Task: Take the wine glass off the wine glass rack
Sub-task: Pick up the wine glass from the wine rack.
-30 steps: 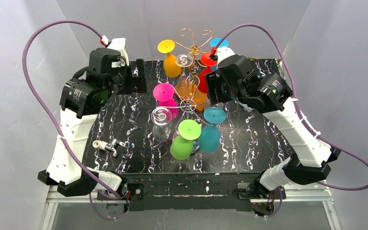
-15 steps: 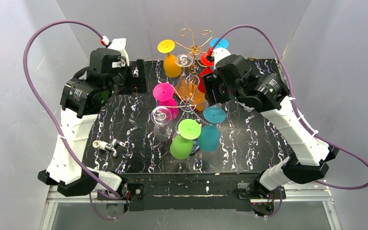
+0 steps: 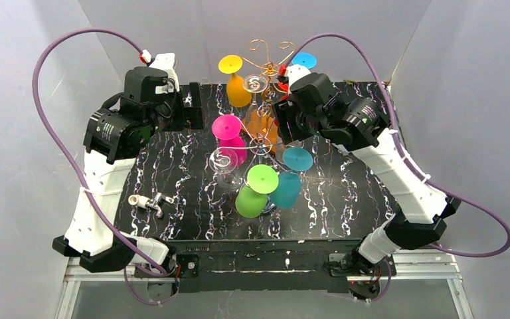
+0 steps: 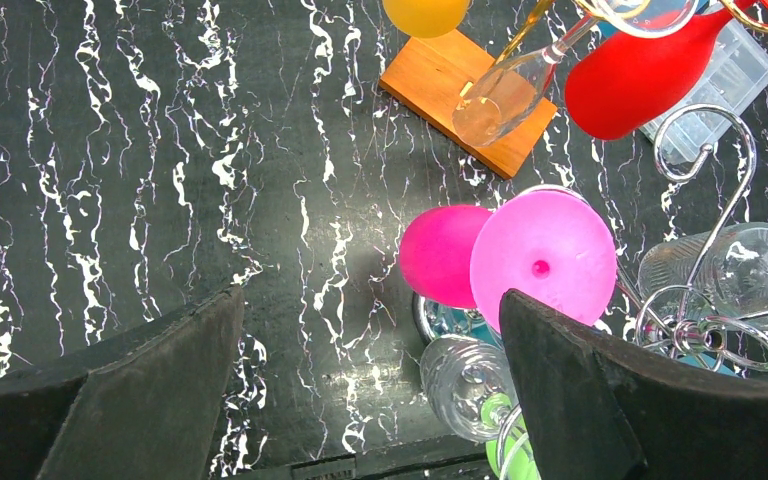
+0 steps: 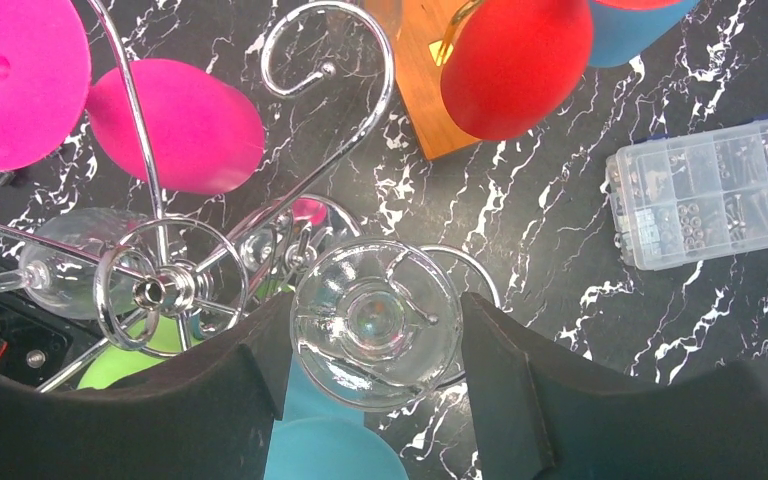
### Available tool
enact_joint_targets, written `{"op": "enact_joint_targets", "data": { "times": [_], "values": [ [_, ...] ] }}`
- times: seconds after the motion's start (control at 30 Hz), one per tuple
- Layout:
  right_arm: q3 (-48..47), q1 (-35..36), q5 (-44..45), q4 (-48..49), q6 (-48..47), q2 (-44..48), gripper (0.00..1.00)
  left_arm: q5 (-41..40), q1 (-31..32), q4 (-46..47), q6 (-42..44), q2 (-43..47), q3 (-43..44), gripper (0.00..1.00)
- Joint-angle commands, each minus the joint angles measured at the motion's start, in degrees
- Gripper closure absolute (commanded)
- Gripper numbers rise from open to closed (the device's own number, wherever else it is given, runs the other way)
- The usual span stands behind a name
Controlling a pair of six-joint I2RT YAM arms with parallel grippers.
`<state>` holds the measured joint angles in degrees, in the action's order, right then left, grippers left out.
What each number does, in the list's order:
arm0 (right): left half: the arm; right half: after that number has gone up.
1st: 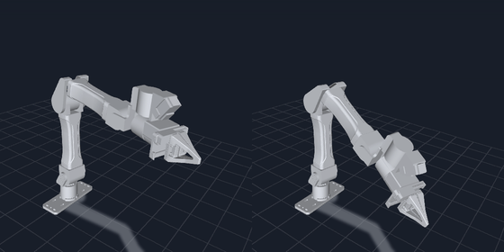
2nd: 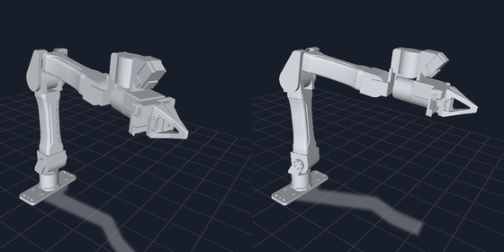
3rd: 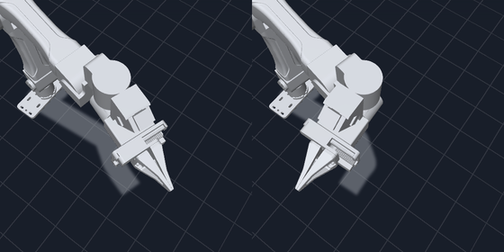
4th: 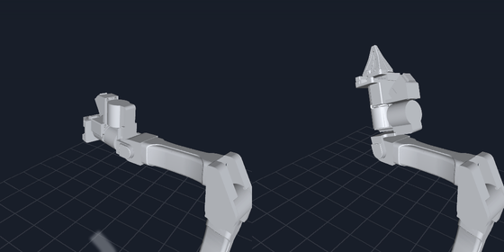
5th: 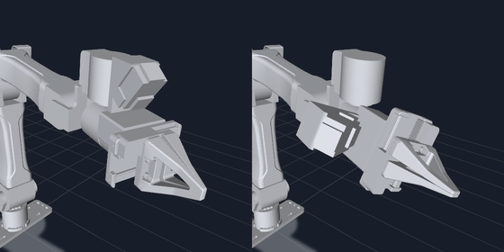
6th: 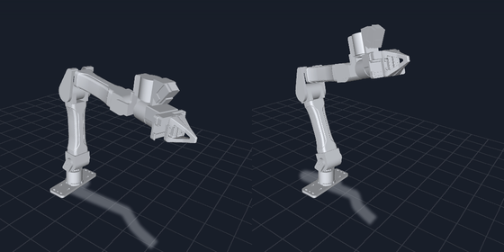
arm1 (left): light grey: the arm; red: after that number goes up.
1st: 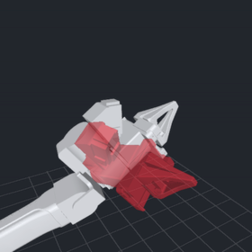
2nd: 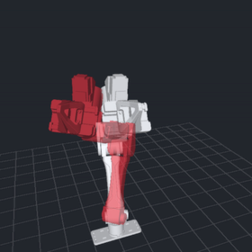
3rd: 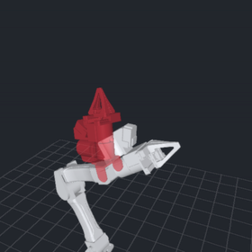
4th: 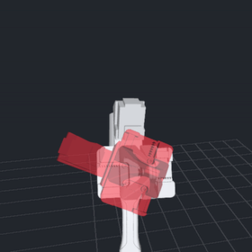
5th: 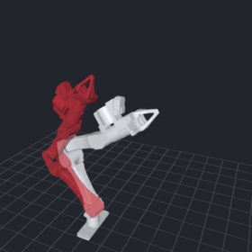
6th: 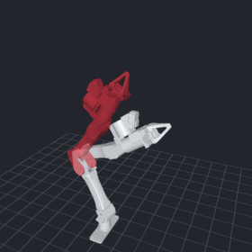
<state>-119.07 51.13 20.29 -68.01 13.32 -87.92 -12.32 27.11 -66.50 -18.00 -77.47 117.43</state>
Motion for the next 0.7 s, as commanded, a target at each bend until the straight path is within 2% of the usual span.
{"op": "enact_joint_targets", "data": {
  "times": [0.0,0.37,0.67],
  "values": [
    [-3.9,0.3,0.6,5.0,-0.2,0.1,0.63,0.5,-0.3,-0.3,0.5,0.5,-0.6,0.01],
    [-5.1,0.3,3.0,7.3,-1.3,-2.3,0.63,1.3,-0.3,0.1,0.7,0.5,-1.1,0.01],
    [-6.0,0.3,8.7,8.4,-1.2,-4.0,0.63,1.3,-0.3,0.2,1.4,0.8,-1.2,0.01]
  ]
}}
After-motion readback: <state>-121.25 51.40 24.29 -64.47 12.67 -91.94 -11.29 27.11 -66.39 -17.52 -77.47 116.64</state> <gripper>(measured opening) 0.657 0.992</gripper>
